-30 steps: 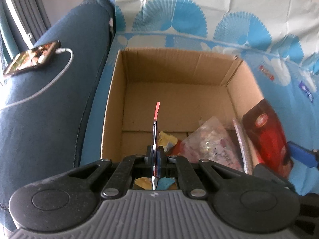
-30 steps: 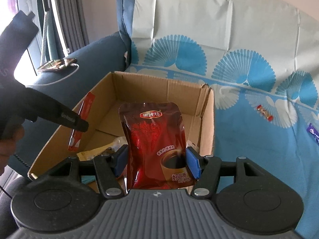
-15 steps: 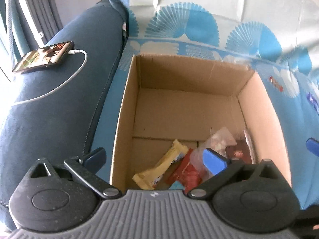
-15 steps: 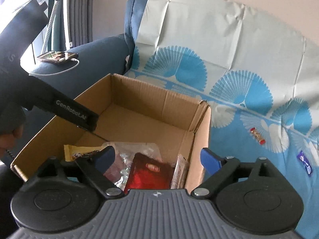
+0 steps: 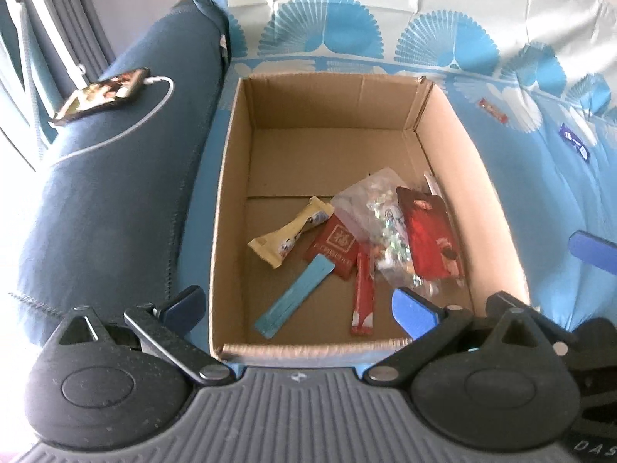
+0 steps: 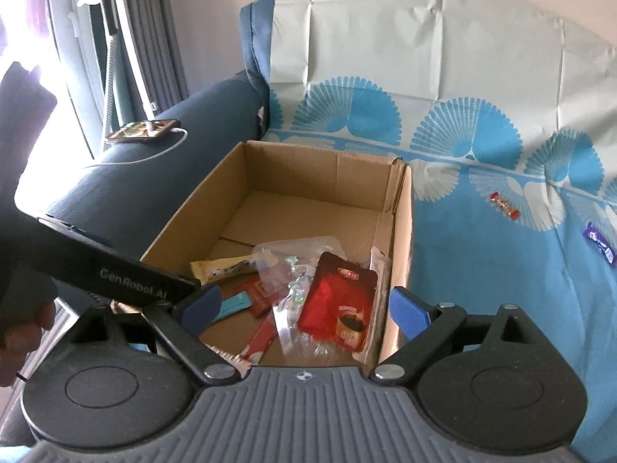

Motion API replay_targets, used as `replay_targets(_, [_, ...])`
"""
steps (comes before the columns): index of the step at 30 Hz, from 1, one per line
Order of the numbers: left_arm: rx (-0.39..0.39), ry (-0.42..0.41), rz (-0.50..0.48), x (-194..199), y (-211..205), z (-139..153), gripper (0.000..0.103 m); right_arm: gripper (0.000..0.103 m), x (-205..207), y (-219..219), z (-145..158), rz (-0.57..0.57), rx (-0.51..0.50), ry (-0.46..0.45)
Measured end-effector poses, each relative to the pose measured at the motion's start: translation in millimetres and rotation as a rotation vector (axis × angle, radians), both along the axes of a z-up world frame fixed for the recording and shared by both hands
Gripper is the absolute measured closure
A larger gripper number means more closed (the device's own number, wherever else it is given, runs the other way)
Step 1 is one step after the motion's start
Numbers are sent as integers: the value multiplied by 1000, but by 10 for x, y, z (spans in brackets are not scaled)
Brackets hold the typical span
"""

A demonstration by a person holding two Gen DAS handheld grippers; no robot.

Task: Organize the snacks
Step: 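Open both tools to drop the red stick and coffee pouch into the box, then move both tools away from the box toward the last snacks on the sofa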

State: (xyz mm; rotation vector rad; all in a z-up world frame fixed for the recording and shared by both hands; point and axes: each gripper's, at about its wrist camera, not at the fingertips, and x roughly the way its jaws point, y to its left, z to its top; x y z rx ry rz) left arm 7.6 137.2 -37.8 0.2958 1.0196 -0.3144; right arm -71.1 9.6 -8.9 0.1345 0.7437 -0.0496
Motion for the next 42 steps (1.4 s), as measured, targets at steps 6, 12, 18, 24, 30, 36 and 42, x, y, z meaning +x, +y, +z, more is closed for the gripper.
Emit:
replay_targets(6, [-4, -6, 26, -296, 80, 85, 0, 7, -308, 107, 92, 1, -6, -19])
replay_targets(12, [-5, -19, 23, -538, 75, 148, 0, 7, -518, 135, 177, -13, -28, -50])
replay_targets(18, [1, -46, 4, -662, 35, 223, 0, 7, -670, 116, 248, -30, -33, -86])
replay_targets(24, [19, -61, -10, -748, -1, 259, 0, 7, -764, 98, 275, -35, -29, -112])
replay_targets(30, [45, -70, -13, -803, -76, 283, 0, 7, -844, 23, 275, -42, -1, -137])
replay_targets(36, [74, -74, -40, -846, -231, 284, 0, 6, -926, -126, 252, -65, 29, -163])
replay_targets(42, [89, -89, -65, -872, -441, 332, 0, 6, -982, -381, 220, -115, 63, -180])
